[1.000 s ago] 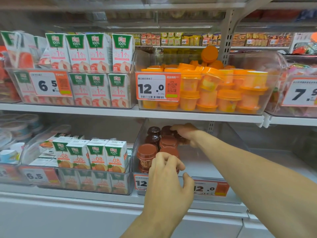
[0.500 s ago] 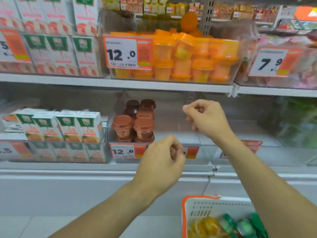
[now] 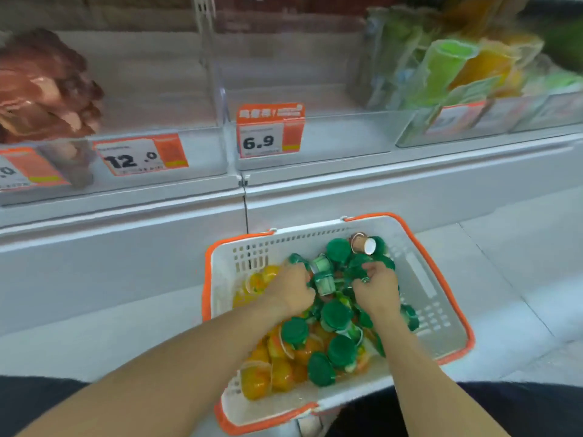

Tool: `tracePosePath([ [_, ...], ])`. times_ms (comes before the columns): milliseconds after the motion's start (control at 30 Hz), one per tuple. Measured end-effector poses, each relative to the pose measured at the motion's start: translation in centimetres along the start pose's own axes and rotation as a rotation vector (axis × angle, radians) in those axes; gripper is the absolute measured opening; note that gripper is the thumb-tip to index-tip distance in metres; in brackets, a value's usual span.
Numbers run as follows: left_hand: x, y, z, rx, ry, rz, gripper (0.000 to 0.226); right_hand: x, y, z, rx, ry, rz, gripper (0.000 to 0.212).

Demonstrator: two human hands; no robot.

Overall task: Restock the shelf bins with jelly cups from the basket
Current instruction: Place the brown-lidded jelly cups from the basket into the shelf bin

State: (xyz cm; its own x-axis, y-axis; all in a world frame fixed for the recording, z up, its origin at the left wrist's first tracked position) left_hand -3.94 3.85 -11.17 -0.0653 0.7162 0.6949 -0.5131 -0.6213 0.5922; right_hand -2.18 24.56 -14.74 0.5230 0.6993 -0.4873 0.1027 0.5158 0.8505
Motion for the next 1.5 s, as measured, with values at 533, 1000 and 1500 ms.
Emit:
tracePosePath([
  [533,-1.4,-7.1,-6.4,0.197,-0.072,-0.115,0.036,1.8,-1.1,-11.3,0.021,0.079,0.007,0.041],
  [1000,7.5,8.0,1.0,-0.275,0.116,0.968,0.068,-13.6,6.7,-0.1,-0.785,0.249,-0.986,0.021],
  [1500,2.8,31.0,18.1,0.760,-0.212,-0.429,0.062,-38.2,6.6,15.7,-0.658,0.942,-0.559,0.051],
])
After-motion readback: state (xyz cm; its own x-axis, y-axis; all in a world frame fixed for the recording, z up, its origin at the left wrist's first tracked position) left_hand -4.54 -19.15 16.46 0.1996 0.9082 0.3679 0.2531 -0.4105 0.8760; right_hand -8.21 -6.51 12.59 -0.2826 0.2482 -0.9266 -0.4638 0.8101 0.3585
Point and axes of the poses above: each hand's wrist, its own z-axis away from the middle knuckle, its own y-axis out of the back of the hand, x = y × z, the point moved 7 cm from there along -z, towards the middle knuckle, and after that the axes turned 8 degrees about z, right-handed, at the moved point
